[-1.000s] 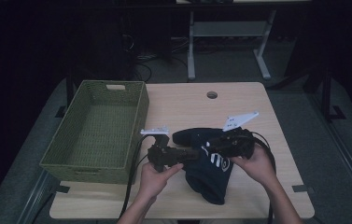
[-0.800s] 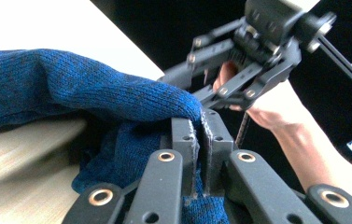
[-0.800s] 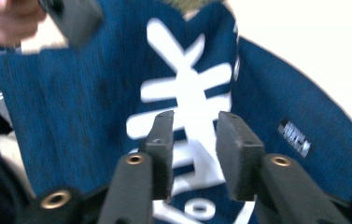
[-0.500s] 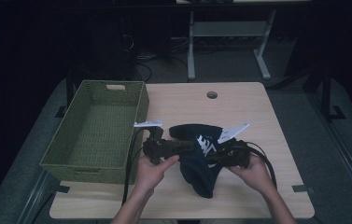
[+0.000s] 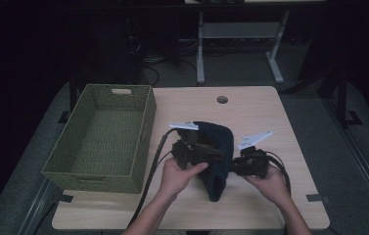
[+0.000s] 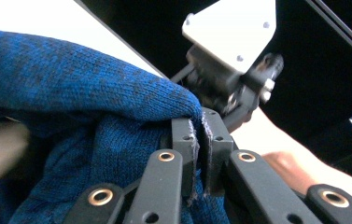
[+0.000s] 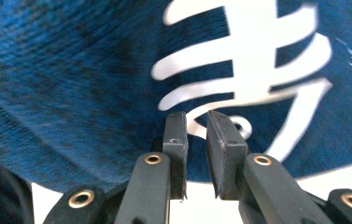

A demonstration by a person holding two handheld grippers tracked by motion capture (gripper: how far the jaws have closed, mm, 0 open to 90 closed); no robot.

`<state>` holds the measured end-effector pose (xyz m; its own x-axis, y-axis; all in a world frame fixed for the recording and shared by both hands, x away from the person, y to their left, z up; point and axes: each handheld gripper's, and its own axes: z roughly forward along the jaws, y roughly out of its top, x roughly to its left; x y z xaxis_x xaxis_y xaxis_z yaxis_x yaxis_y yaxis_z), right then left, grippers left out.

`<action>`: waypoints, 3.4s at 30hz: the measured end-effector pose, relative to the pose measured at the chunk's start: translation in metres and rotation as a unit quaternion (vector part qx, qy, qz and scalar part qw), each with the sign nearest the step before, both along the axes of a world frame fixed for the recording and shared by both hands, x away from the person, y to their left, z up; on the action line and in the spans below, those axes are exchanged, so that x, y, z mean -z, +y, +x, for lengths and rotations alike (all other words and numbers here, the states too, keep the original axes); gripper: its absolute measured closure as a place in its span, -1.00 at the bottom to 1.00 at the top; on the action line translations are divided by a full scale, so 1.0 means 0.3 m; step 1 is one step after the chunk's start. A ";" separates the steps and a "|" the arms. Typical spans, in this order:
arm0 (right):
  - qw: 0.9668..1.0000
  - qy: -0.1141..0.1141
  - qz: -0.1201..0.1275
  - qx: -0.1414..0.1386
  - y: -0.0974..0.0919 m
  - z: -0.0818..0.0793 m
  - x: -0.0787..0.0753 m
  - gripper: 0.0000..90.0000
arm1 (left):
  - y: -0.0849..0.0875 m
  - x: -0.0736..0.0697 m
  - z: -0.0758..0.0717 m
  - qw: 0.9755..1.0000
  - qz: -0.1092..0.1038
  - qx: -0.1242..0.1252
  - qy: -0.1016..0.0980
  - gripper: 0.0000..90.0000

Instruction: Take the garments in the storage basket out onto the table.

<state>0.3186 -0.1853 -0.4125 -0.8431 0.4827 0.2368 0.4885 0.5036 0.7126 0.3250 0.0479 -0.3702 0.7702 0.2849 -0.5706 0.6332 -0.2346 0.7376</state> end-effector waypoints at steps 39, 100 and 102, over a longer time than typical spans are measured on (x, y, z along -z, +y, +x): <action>0.993 -0.031 0.017 0.112 -0.235 -0.024 -0.062 0.55 | -0.259 0.147 -0.026 0.993 0.073 0.083 0.033 0.83; 0.988 -0.065 -0.024 0.140 -0.341 -0.078 -0.127 0.46 | -0.089 0.121 -0.014 0.998 0.039 0.042 0.009 0.39; 0.987 -0.068 -0.021 0.142 -0.344 -0.081 -0.132 0.45 | -0.084 0.117 -0.012 0.998 0.036 0.040 0.010 0.38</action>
<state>0.2943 -0.2884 -0.3728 -0.6952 0.7112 0.1045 0.5151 0.3914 0.7625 0.3214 0.0226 -0.4054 0.7815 0.2633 -0.5656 0.6239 -0.3376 0.7049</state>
